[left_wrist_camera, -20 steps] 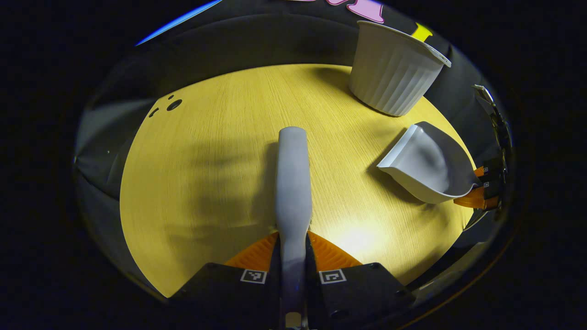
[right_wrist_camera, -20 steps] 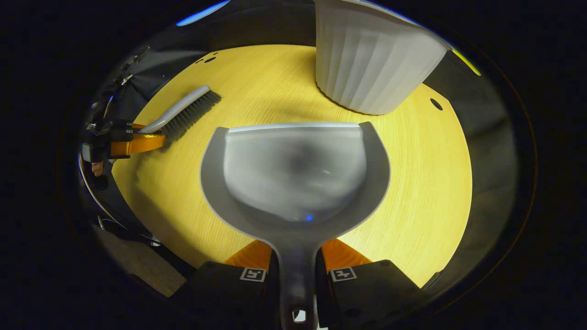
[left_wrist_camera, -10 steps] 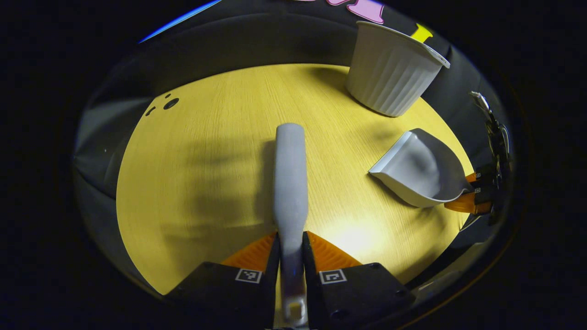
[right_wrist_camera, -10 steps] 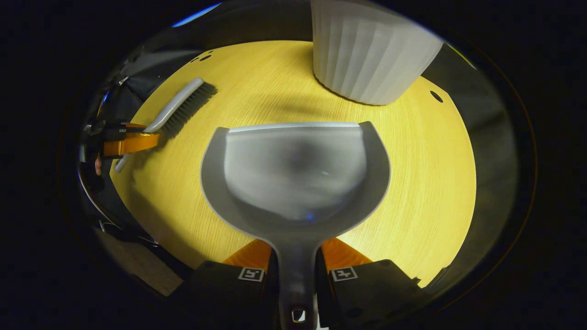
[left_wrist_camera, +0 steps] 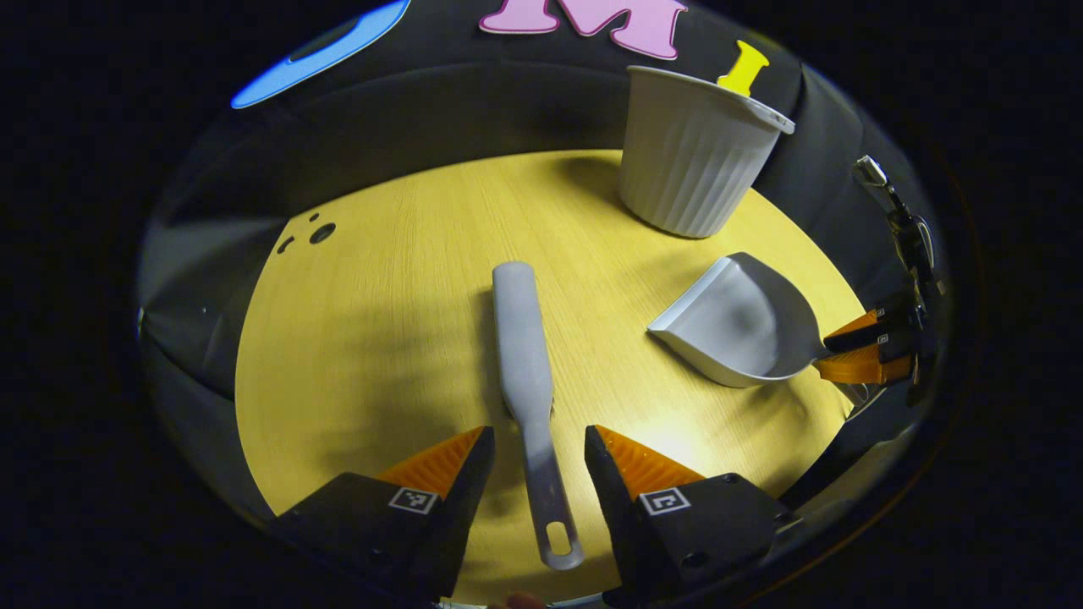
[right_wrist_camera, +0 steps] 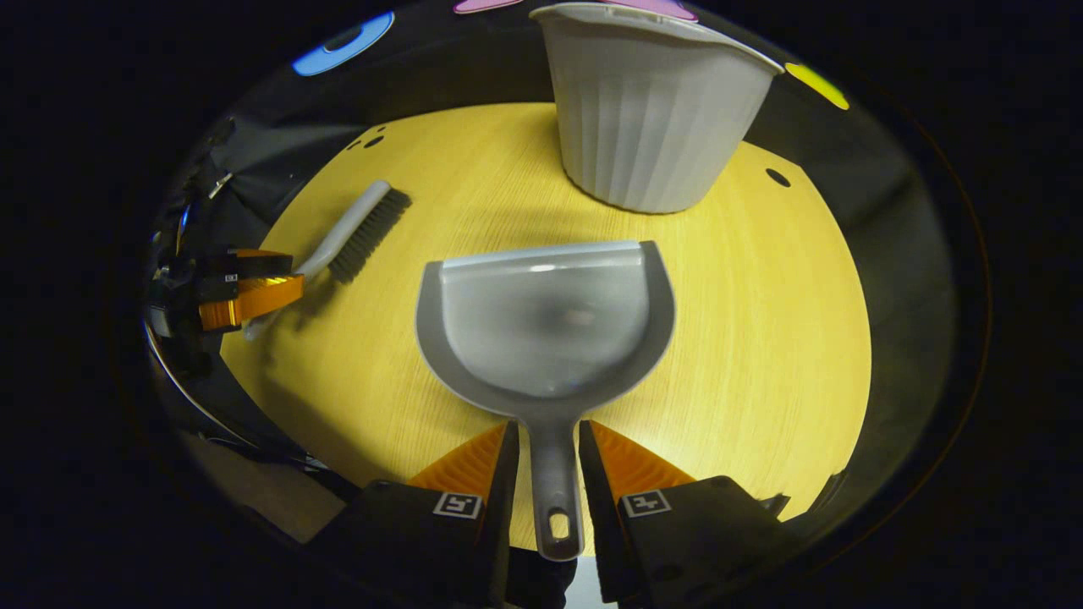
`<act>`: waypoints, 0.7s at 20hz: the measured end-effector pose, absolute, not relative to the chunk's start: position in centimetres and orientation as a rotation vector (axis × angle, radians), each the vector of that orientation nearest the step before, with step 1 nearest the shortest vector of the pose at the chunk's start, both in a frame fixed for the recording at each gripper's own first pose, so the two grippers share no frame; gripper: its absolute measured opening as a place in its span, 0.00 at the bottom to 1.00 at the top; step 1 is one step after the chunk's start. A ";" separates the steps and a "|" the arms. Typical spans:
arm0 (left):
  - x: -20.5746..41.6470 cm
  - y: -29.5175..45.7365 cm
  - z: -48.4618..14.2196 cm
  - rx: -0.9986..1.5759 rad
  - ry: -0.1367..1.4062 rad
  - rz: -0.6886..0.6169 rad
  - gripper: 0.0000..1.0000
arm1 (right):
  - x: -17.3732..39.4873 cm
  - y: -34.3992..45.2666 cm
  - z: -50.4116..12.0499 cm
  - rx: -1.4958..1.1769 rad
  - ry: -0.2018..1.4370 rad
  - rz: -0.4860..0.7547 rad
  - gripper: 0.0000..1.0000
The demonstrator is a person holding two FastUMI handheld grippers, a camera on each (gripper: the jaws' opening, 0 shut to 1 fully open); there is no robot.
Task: Pick up the small broom and dustpan from the desktop, sweep the trash into the dustpan with the broom, and then empty the trash into the garbage bin.
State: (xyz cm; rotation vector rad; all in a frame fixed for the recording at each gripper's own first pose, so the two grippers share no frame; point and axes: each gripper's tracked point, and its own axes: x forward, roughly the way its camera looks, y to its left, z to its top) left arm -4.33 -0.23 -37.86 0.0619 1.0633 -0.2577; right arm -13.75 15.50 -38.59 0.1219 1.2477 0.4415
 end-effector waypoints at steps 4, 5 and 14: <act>-2.8 -0.7 -34.1 0.038 0.919 -0.287 0.74 | -11.7 15.0 -32.8 0.199 1.067 0.384 0.48; -2.3 -1.3 -33.1 0.019 0.877 -0.302 0.74 | -10.9 14.5 -31.0 0.221 1.013 0.353 0.51; 2.5 -3.3 -23.4 0.059 0.555 -0.320 0.81 | -7.1 12.0 -21.8 0.249 0.716 0.220 0.83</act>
